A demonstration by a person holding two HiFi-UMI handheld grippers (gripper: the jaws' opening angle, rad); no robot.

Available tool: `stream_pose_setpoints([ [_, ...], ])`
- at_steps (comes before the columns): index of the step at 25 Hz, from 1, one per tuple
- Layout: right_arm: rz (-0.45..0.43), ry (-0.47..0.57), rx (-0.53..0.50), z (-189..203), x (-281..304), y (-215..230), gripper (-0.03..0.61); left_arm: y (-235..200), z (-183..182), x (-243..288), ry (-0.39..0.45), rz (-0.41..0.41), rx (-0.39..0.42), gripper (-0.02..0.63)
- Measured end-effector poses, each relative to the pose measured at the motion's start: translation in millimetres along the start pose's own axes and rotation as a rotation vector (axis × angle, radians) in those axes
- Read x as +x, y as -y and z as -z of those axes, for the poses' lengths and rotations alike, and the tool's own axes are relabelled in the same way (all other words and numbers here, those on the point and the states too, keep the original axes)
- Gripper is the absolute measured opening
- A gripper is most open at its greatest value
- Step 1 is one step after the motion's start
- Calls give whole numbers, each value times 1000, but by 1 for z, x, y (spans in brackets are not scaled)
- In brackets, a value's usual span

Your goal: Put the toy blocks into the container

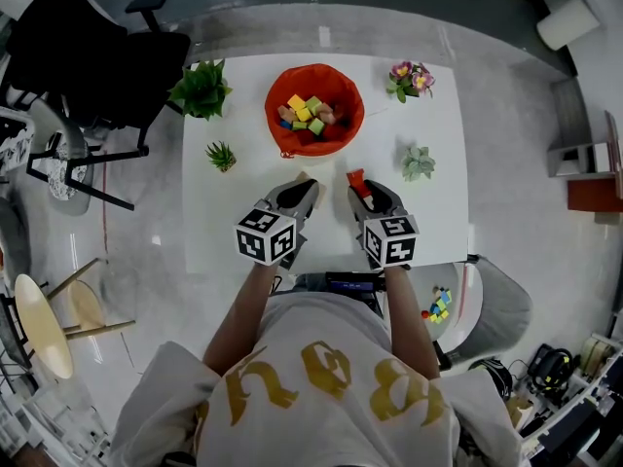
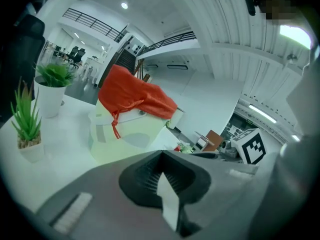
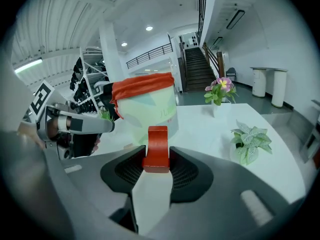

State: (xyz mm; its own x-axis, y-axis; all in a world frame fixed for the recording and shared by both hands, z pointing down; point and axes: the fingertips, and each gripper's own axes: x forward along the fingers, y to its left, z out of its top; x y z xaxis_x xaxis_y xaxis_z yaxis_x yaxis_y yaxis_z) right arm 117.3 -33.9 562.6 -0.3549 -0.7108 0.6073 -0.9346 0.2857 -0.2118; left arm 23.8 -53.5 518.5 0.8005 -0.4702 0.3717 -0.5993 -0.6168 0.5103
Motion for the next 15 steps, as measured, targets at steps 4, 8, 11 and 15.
stream_pose_setpoints([
  [4,-3,32,1,-12,-4,-3,175,3,-9,-4,25,4,6,0],
  [8,-10,68,6,-26,-10,-7,175,10,-18,-8,49,12,18,0],
  [11,-16,91,10,-33,-14,-10,175,13,-24,-12,57,0,44,0],
  [15,-23,116,7,-42,-18,-14,175,16,-31,-17,67,-9,73,0],
])
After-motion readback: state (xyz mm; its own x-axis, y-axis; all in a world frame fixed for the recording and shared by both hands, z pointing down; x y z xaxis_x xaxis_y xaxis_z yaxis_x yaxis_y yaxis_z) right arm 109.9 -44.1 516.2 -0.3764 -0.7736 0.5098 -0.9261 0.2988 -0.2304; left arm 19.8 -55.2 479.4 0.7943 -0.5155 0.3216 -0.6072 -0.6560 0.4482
